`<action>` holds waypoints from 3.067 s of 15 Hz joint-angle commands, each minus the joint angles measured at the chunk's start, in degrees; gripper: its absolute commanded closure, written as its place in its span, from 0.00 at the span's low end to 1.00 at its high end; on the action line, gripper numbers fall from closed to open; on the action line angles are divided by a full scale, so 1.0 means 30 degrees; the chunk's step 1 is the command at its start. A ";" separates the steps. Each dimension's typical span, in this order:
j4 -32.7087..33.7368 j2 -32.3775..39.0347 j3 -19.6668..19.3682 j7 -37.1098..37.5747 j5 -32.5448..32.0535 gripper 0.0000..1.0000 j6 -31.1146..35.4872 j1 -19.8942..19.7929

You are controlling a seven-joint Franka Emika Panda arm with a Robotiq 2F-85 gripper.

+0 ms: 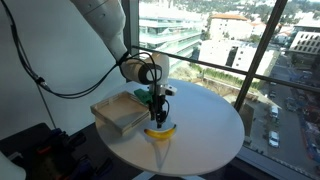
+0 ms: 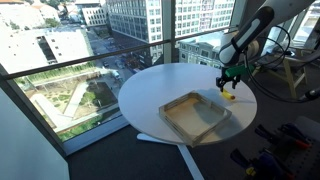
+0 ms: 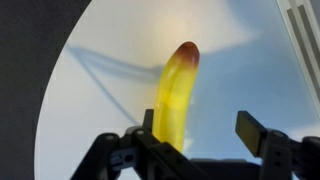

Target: Put the banana on the table

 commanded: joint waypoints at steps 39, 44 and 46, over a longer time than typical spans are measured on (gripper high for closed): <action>-0.0132 -0.2664 0.1351 -0.0428 0.0329 0.00 -0.0413 0.1829; -0.0397 -0.3387 0.1947 -0.0781 0.0443 0.00 -0.0317 0.1898; -0.0483 -0.3608 0.2164 -0.0963 0.0520 0.00 -0.0320 0.1937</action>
